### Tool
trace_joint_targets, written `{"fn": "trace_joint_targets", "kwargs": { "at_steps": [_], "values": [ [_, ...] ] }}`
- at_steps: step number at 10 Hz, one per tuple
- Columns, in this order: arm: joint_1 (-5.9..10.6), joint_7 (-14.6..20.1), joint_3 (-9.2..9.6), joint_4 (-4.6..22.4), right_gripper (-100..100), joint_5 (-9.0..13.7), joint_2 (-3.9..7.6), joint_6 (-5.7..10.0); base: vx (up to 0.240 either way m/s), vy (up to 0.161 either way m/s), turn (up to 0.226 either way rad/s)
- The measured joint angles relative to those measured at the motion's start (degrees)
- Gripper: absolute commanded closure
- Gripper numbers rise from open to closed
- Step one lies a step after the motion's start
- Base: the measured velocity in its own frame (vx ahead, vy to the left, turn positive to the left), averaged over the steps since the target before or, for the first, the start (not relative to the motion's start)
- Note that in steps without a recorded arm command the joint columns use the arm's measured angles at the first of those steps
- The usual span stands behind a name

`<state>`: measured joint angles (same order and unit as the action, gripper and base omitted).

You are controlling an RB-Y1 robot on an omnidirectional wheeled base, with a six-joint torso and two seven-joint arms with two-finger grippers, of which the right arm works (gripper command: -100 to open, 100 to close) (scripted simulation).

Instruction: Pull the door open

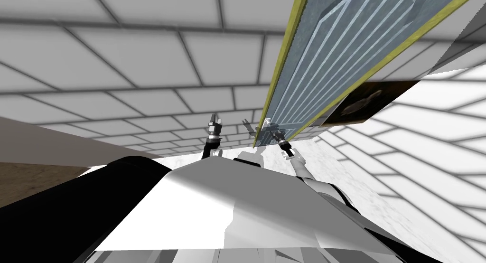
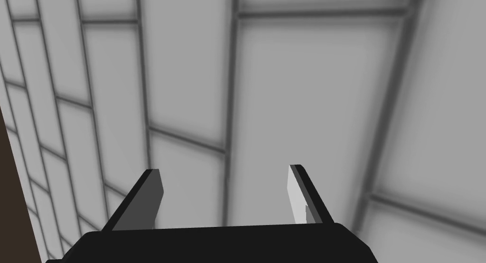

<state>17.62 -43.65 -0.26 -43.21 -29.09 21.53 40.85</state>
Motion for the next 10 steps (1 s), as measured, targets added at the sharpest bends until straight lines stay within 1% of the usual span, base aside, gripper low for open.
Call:
{"fn": "trace_joint_targets", "kwargs": {
  "at_steps": [3, 7, 8, 9, 10],
  "values": [
    [0.06, -0.32, -0.24, 0.05, -100, 0.08, -0.27, -0.34, 0.178, 0.06, 0.034],
    [0.49, -1.25, -0.85, 0.62, -100, 0.29, -0.97, -0.96, 0.216, 0.042, 0.042],
    [0.48, -1.4, -0.95, 0.56, -100, 0.31, -1.11, -1.17, 0.093, 0.019, 0.007],
    [0.51, -1.43, -0.96, 0.53, 100, 0.32, -1.12, -1.22, -0.012, -0.002, -0.002],
    [0.51, -1.42, -0.91, 0.53, 100, 0.3, -1.16, -1.16, -0.041, -0.006, -0.004]
  ]
}}
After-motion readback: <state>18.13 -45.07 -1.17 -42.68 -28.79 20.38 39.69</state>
